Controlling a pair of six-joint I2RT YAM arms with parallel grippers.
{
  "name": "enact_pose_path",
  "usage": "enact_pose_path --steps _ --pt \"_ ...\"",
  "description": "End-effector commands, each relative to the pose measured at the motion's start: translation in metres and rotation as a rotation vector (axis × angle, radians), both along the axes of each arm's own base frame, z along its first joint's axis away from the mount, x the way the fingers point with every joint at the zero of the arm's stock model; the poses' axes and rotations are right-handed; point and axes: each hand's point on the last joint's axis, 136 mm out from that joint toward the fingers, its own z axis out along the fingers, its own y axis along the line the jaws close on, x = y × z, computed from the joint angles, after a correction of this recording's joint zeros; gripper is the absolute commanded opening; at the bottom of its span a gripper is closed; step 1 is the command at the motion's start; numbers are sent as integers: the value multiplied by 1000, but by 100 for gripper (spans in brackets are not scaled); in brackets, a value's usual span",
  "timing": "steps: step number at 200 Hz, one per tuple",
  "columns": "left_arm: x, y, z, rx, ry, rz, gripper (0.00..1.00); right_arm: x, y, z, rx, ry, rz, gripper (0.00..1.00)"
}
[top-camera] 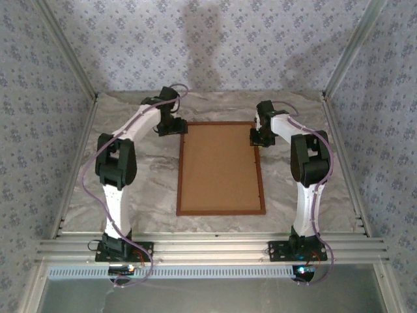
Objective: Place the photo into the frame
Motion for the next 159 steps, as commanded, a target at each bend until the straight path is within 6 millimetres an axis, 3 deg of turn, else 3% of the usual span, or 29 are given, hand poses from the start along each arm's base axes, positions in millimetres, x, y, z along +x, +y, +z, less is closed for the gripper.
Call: enact_pose_path --steps 1,74,103,124,159 --pt "-23 16 21 9 -3 2 68 -14 4 -3 18 37 26 24" --pt "-133 39 -11 -2 131 14 68 -13 3 0 21 29 23 24" --pt "-175 32 -20 -8 146 -8 68 -14 3 -1 21 31 23 25" --pt "-197 24 -21 -3 157 -48 68 -14 4 -2 24 30 26 25" --pt "-224 28 -37 2 232 -22 68 -14 5 -1 25 30 28 25"
